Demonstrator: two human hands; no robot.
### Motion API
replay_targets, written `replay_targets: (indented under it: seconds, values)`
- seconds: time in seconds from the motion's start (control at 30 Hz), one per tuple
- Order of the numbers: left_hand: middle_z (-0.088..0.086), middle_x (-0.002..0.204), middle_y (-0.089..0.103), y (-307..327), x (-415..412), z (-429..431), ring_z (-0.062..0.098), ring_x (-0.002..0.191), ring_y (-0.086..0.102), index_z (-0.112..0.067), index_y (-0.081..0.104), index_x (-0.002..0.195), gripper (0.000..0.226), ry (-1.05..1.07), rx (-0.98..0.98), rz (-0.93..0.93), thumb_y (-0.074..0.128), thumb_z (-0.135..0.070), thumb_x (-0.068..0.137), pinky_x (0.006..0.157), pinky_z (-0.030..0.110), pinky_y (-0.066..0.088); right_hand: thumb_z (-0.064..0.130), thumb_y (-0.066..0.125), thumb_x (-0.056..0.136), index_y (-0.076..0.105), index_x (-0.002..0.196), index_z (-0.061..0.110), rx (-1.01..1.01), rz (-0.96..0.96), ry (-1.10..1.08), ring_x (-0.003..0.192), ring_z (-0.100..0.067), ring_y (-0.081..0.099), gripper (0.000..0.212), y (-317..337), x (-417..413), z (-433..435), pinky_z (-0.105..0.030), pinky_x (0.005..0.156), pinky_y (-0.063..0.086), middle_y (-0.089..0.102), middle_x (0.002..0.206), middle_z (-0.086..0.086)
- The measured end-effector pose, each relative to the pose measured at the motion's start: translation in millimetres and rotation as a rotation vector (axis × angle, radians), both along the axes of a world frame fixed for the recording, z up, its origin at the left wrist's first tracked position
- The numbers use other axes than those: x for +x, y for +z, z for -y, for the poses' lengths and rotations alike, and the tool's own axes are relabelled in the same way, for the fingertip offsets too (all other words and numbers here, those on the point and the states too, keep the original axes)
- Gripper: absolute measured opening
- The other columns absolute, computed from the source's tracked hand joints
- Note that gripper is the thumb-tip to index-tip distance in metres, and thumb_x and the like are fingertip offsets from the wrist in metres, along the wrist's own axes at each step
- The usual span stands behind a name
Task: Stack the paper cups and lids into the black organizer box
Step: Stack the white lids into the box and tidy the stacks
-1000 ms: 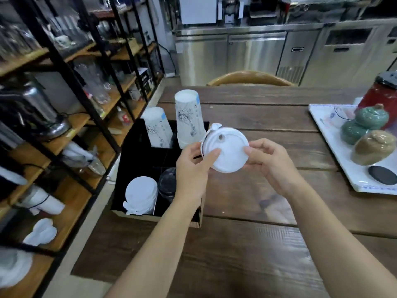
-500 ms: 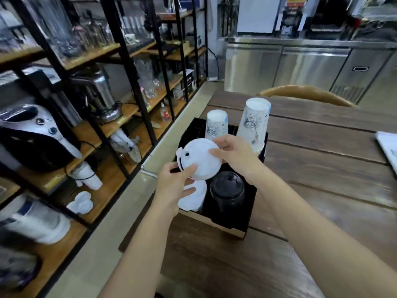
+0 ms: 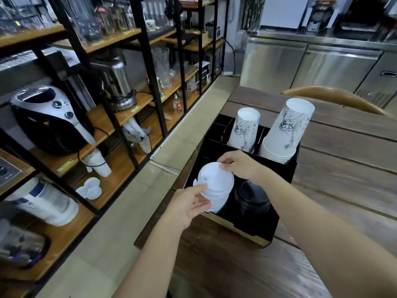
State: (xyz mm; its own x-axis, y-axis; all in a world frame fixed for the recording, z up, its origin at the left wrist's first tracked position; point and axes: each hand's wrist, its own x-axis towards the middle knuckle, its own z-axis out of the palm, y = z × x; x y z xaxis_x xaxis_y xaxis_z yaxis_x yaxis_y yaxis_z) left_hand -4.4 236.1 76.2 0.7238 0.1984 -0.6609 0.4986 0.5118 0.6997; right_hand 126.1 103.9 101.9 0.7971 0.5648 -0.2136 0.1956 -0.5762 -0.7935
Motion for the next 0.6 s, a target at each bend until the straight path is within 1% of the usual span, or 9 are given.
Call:
replay_targets:
  seconds: [0.03, 0.1, 0.2, 0.3, 0.4, 0.43, 0.53, 0.57, 0.6]
  values:
    - [0.022, 0.094, 0.066, -3.1, 0.7, -0.1, 0.030, 0.089, 0.068, -0.003, 0.062, 0.090, 0.022, -0.001, -0.004, -0.009, 0.073, -0.018, 0.078, 0.058, 0.028, 0.059, 0.003, 0.055, 0.088, 0.064, 0.104, 0.001, -0.032, 0.008, 0.015, 0.090, -0.016, 0.053, 0.019, -2.6, 1.2, -1.3, -0.023, 0.078, 0.040, 0.061, 0.096, -0.009]
    - [0.022, 0.093, 0.067, -9.3, 1.9, 0.4, 0.029, 0.087, 0.068, -0.002, 0.063, 0.089, 0.020, -0.001, 0.013, -0.022, 0.073, -0.016, 0.078, 0.060, 0.028, 0.059, 0.005, 0.054, 0.088, 0.064, 0.106, 0.003, -0.088, 0.026, 0.027, 0.092, -0.018, 0.054, 0.021, -7.9, 3.2, -4.9, -0.026, 0.082, 0.040, 0.064, 0.102, -0.014]
    - [0.022, 0.093, 0.068, -16.7, 3.1, 1.2, 0.027, 0.084, 0.069, -0.002, 0.063, 0.088, 0.019, 0.017, 0.065, -0.045, 0.072, -0.015, 0.078, 0.064, 0.028, 0.060, 0.007, 0.051, 0.089, 0.062, 0.109, 0.005, -0.144, 0.058, 0.049, 0.095, -0.018, 0.056, 0.023, -14.3, 0.7, -8.4, -0.027, 0.086, 0.042, 0.065, 0.110, -0.013]
    - [0.020, 0.090, 0.070, -21.7, 5.5, -0.6, 0.026, 0.081, 0.071, -0.003, 0.063, 0.087, 0.018, 0.019, 0.092, -0.059, 0.073, -0.017, 0.078, 0.061, 0.028, 0.060, 0.005, 0.048, 0.088, 0.063, 0.109, 0.004, -0.180, 0.073, 0.068, 0.091, -0.015, 0.054, 0.025, -20.5, 3.1, -12.8, -0.028, 0.085, 0.043, 0.065, 0.105, -0.011]
    - [0.018, 0.092, 0.070, -21.3, 4.3, 0.6, 0.025, 0.079, 0.071, -0.006, 0.063, 0.087, 0.019, -0.022, 0.153, -0.059, 0.072, -0.020, 0.079, 0.059, 0.028, 0.059, 0.003, 0.046, 0.087, 0.062, 0.110, 0.004, -0.218, 0.104, 0.109, 0.090, -0.014, 0.053, 0.028, -20.9, 3.1, -13.5, -0.024, 0.081, 0.040, 0.060, 0.097, -0.004]
    - [0.018, 0.093, 0.069, -20.2, 4.0, 0.6, 0.025, 0.080, 0.071, -0.007, 0.062, 0.087, 0.019, -0.040, 0.171, -0.057, 0.072, -0.021, 0.080, 0.058, 0.028, 0.059, 0.003, 0.046, 0.087, 0.062, 0.109, 0.005, -0.226, 0.110, 0.117, 0.091, -0.016, 0.054, 0.028, -20.2, 2.8, -13.3, -0.024, 0.081, 0.041, 0.062, 0.099, -0.005]
    - [0.016, 0.096, 0.066, -15.6, 3.0, -3.2, 0.026, 0.081, 0.069, -0.011, 0.059, 0.086, 0.020, -0.119, 0.220, -0.060, 0.071, -0.026, 0.080, 0.057, 0.030, 0.059, 0.005, 0.047, 0.087, 0.062, 0.107, 0.005, -0.258, 0.142, 0.138, 0.099, -0.025, 0.060, 0.025, -16.5, 1.8, -11.0, -0.031, 0.087, 0.045, 0.066, 0.107, -0.011]
    - [0.015, 0.096, 0.065, -13.9, 2.0, -5.0, 0.025, 0.081, 0.069, -0.012, 0.057, 0.084, 0.021, -0.157, 0.259, -0.065, 0.070, -0.029, 0.081, 0.057, 0.031, 0.059, 0.006, 0.048, 0.087, 0.061, 0.109, 0.005, -0.259, 0.160, 0.142, 0.100, -0.027, 0.060, 0.025, -14.7, 1.3, -10.0, -0.032, 0.087, 0.045, 0.067, 0.107, -0.013]
    - [0.013, 0.094, 0.064, -12.8, 1.3, -7.5, 0.024, 0.080, 0.068, -0.013, 0.055, 0.083, 0.023, -0.197, 0.340, -0.071, 0.068, -0.032, 0.082, 0.058, 0.032, 0.059, 0.007, 0.048, 0.088, 0.060, 0.111, 0.005, -0.245, 0.184, 0.144, 0.100, -0.027, 0.061, 0.025, -12.5, 0.4, -9.3, -0.032, 0.087, 0.046, 0.067, 0.107, -0.013]
